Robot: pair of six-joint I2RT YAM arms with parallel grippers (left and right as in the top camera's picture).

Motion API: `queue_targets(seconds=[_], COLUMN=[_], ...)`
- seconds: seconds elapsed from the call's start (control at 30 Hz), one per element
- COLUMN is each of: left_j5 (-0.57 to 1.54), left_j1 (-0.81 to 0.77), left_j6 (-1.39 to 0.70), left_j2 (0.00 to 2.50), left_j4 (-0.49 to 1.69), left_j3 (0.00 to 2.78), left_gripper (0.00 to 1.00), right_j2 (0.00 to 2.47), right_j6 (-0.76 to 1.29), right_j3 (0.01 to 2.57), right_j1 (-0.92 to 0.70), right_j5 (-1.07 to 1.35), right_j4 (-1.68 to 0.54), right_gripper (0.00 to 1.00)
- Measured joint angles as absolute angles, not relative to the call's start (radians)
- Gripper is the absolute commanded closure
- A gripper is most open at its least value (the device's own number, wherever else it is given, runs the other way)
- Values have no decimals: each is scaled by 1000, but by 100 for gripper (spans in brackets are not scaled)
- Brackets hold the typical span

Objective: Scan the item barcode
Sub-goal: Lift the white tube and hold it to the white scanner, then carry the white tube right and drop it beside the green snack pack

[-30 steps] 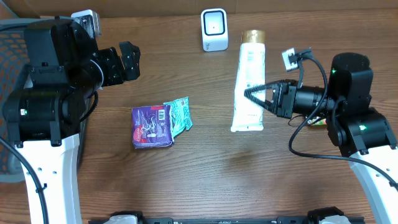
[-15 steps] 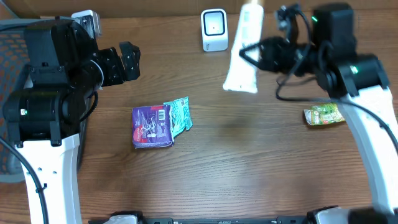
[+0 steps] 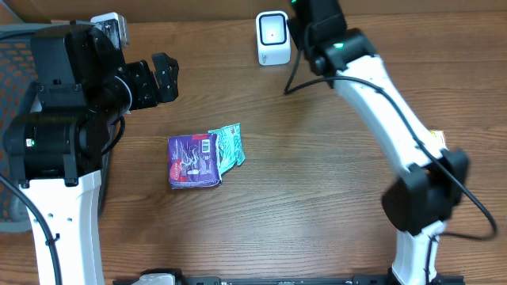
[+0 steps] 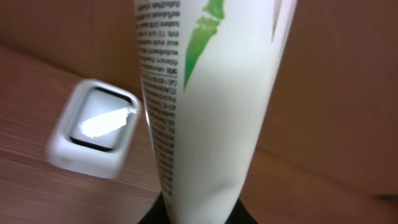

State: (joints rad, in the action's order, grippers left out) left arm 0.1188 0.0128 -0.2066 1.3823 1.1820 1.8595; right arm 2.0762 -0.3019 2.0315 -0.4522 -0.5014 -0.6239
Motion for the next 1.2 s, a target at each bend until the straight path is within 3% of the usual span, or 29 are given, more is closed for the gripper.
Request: queue_targets(seconds=[0.27,0.43,1.2], left_j5=[119,119,119], left_j1=[13,13,13], left_j6=[-207,-207,-207], left_j2=[1382,1382,1382], left_j4=[1182,1182,1182], left_j3=[1860,1860,1860], left_gripper=[1,0,0], right_j2=[2304,2360,2474], right_j6=[-747,-861,-905], right_j3=[2032,2032,2032], right_j1=[-453,-459,-505], right_j5=[-719,-742,-795], right_j4=[-330,-276,-210], right_gripper=[96,96,96])
